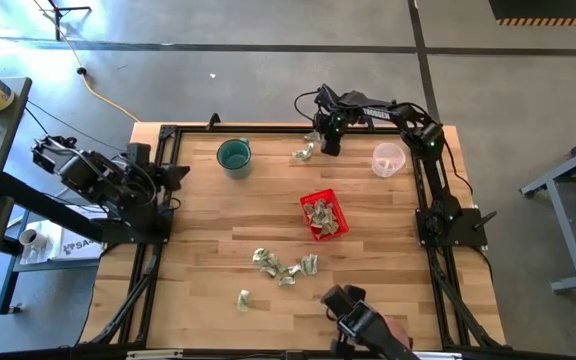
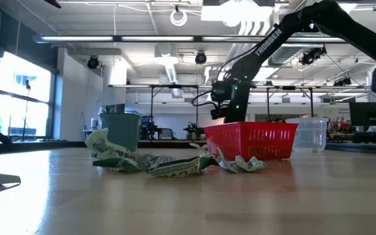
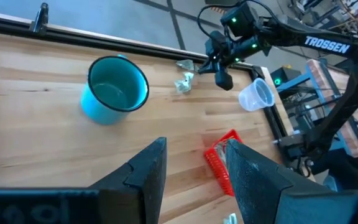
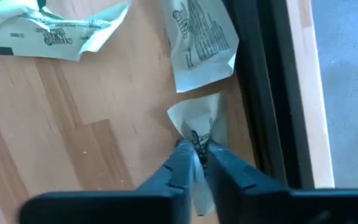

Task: Pick and place items into bin
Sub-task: Put the stevia packet into the orange bin

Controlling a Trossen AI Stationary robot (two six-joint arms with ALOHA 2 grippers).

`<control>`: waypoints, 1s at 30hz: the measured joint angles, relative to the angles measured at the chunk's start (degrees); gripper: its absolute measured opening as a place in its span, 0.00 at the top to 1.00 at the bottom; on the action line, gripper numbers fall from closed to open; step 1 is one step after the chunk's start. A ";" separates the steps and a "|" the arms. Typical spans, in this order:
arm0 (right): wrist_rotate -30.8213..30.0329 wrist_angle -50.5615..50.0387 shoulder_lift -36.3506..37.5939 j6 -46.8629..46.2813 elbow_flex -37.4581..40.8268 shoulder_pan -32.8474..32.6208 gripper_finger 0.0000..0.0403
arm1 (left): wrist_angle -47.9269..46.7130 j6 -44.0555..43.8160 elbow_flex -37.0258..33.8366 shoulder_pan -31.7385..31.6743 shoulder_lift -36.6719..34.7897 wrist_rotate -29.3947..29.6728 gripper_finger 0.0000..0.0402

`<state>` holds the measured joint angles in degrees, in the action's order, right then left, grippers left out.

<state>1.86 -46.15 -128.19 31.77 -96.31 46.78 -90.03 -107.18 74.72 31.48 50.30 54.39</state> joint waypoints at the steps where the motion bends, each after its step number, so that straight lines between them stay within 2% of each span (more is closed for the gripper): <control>1: -0.10 -0.89 0.03 -0.01 -0.04 -0.02 0.97 | 0.00 0.00 -0.22 0.00 0.00 0.00 0.51; 5: 0.40 -6.97 0.01 -3.68 -2.11 -0.48 0.96 | 0.01 0.26 -0.50 -0.01 0.11 0.17 0.51; 10: 5.56 -12.92 2.37 -7.47 -7.51 -2.44 0.99 | 0.02 0.41 -0.50 -0.02 0.17 0.72 0.51; 14: 9.88 -20.16 6.09 -10.80 -11.67 -6.07 0.99 | 0.02 2.05 -0.50 0.00 0.17 1.62 0.51; 18: 13.71 -26.96 8.69 -15.17 -11.84 -11.94 0.99 | 0.15 3.06 -0.50 0.00 0.20 1.76 0.51; 24: 14.98 -30.25 9.49 -20.34 -5.40 -23.22 0.99 | 0.28 5.60 -0.48 0.00 2.09 0.79 0.51; 28: 15.29 -23.81 9.74 -24.47 1.90 -29.25 0.99 | 0.94 8.06 -0.50 0.00 3.15 -5.66 0.51; 30: 13.11 -20.34 9.56 -28.36 5.06 -30.93 0.99 | 2.23 10.18 -0.48 0.01 3.96 -7.95 0.51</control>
<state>14.97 -66.50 -118.63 3.41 -91.25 15.86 -87.81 -96.99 74.24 31.49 54.26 46.44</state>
